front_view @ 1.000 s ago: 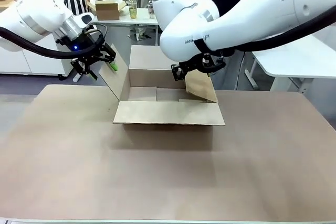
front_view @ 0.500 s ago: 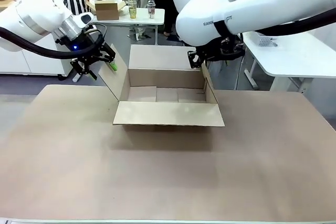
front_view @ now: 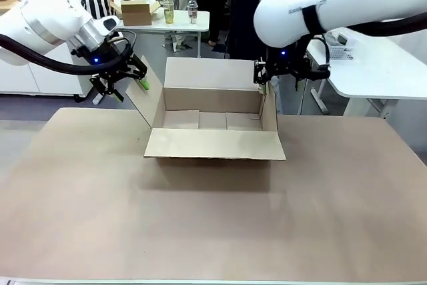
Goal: Pack the gift set into the box.
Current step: Place both hands on the side flaps of the Package Box and spread them outward.
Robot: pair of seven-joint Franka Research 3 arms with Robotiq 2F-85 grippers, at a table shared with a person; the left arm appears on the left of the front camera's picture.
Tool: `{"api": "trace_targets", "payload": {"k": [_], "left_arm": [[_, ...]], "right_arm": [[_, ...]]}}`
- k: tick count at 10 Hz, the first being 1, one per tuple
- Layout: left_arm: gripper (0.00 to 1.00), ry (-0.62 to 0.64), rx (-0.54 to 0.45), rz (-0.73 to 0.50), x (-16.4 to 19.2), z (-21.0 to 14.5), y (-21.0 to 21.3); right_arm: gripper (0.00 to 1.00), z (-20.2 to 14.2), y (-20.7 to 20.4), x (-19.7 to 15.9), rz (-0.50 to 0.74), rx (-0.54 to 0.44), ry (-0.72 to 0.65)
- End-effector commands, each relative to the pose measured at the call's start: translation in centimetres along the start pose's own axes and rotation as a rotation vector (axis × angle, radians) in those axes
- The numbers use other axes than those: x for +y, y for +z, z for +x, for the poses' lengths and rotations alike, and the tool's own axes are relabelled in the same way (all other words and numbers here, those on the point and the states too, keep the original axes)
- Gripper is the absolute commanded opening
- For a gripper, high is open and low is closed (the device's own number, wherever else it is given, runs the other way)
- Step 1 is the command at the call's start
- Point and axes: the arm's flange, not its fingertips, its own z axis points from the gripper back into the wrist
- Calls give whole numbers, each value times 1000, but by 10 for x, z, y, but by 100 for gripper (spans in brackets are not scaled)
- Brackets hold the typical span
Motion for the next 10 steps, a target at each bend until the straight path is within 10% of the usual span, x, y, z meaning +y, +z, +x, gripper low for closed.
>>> {"api": "trace_targets", "payload": {"k": [1,5,10], "left_arm": [[100,11,-5,14,0,0,2],[100,11,-5,14,0,0,2],[100,11,-5,14,0,0,2]], "right_arm": [[100,-23,-5,-21,106,28,-58],[100,0,0,0,0,0,0],[100,16,-17,-82,288,148,-124]]}}
